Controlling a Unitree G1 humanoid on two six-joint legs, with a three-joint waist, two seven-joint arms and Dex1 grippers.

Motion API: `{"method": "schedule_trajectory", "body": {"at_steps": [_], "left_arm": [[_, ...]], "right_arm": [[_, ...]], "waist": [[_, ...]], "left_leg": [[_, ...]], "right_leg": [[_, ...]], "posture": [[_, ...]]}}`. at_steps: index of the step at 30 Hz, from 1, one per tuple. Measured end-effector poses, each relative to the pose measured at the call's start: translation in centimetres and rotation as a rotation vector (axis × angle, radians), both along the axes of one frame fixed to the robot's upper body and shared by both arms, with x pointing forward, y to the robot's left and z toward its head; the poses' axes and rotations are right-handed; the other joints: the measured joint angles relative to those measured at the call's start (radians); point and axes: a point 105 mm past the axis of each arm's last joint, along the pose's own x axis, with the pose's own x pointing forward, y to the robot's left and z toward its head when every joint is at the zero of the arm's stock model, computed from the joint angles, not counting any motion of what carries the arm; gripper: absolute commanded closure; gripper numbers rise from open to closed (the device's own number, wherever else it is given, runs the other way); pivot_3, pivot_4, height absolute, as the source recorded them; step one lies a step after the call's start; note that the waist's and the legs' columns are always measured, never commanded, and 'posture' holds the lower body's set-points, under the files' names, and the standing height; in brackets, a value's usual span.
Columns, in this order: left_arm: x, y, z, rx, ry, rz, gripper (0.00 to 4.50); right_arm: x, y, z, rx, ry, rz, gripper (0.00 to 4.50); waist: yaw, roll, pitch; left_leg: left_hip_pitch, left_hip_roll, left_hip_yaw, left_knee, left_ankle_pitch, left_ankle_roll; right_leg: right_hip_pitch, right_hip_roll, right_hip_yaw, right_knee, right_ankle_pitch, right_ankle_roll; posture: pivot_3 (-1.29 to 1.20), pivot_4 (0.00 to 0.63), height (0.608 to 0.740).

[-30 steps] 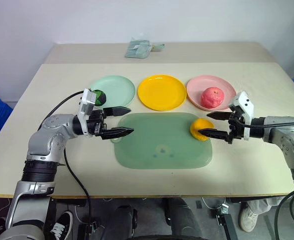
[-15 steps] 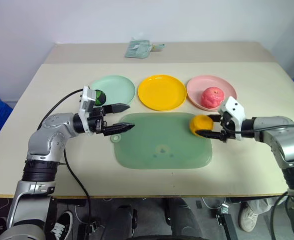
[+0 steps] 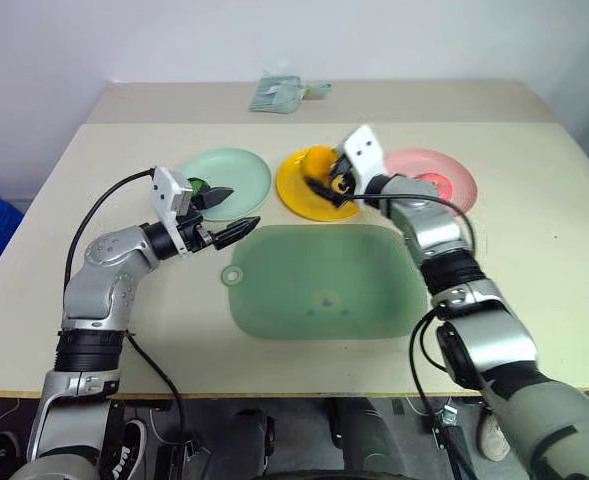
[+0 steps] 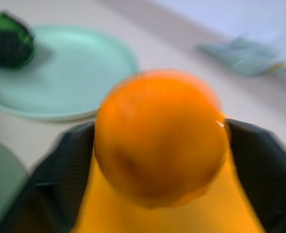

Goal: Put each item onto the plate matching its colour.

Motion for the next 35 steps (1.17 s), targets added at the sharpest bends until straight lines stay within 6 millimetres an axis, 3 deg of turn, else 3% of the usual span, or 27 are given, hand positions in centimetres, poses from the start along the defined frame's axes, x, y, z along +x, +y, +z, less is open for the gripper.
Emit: {"method": "schedule_trajectory", "body": {"at_steps": [3,5,8,10,14,18,21,24,30,35], "left_arm": [[-0.8,0.6,0.2,-0.013,-0.016,0.0,0.0],[-1.3,1.0,1.2,-0.055,-0.054,0.006,0.0],[-2.4,1.5,3.0,-0.104,-0.123,-0.005,0.0],[-3.1,1.4,2.9,-0.105,-0.121,-0.026,0.0],[-4.6,1.6,1.5,-0.092,-0.048,-0.08,0.0],[-5.9,1.1,1.5,-0.064,-0.047,-0.153,0.0],[-6.3,0.3,1.1,-0.06,-0.029,-0.217,0.0],[-6.7,-0.4,0.5,-0.068,-0.001,-0.278,0.0],[-7.3,1.1,-2.0,-0.065,0.127,-0.31,0.0],[-6.7,-0.4,-2.0,-0.123,0.162,-0.397,0.0]], "right_arm": [[0.7,-0.6,1.3,0.015,-0.041,-0.024,0.05],[0.5,-0.6,2.7,0.125,-0.034,0.015,0.05],[-1.8,0.2,5.0,0.299,-0.003,0.226,0.05],[-3.6,0.6,5.5,0.314,0.003,0.349,0.05],[-6.2,-1.3,4.1,0.289,0.066,0.441,0.05],[-11.7,-4.0,2.5,0.244,0.277,0.652,0.05],[-13.9,-4.8,2.2,0.175,0.32,0.681,0.05],[-15.6,-6.4,1.3,0.08,0.333,0.634,0.05],[-19.6,-12.1,-3.0,0.0,0.508,0.397,0.05],[-20.4,-12.3,-1.6,0.022,0.477,0.328,0.05]], "waist": [[-0.002,0.0,0.0],[-0.004,0.0,0.0],[-0.01,0.0,0.0],[-0.016,0.001,-0.001],[-0.017,0.001,0.0],[-0.004,0.002,0.0],[-0.002,0.002,0.0],[0.009,0.002,0.0],[0.015,0.002,0.0],[0.01,0.002,0.0]], "left_leg": [[0.0,0.0,-0.001,0.0,0.0,0.0],[0.0,0.001,-0.001,0.0,0.0,-0.001],[0.0,0.002,-0.002,0.0,0.001,-0.001],[0.001,0.002,-0.002,0.0,0.0,-0.001],[0.001,0.002,-0.002,0.0,0.0,0.0],[0.001,0.002,-0.002,0.0,0.0,0.001],[0.006,0.002,0.001,0.001,-0.002,0.003],[0.012,0.003,0.0,-0.001,-0.003,0.005],[0.013,0.002,0.001,0.0,-0.005,0.009],[0.019,0.003,0.001,0.0,-0.005,0.009]], "right_leg": [[-0.001,0.001,0.0,0.001,0.0,0.0],[-0.001,0.001,-0.001,0.001,0.0,0.0],[0.0,0.002,-0.002,0.001,0.0,0.0],[0.002,0.001,-0.002,0.001,0.0,0.0],[0.002,0.001,-0.002,0.001,0.0,0.0],[0.003,0.001,-0.002,0.0,0.0,0.0],[0.005,0.001,-0.001,-0.001,0.0,0.0],[0.011,0.002,-0.001,-0.002,0.0,0.0],[0.015,0.002,-0.001,-0.004,0.0,0.0],[0.019,0.003,-0.001,-0.005,0.0,0.0]], "posture": [[0.0,0.15,0.74],[0.0,0.15,0.74],[0.0,0.15,0.74],[0.0,0.15,0.74],[0.0,0.15,0.74],[0.0,0.15,0.74],[0.0,0.15,0.74],[0.0,0.15,0.74],[0.0,0.15,0.74],[0.0,0.15,0.74]]}}
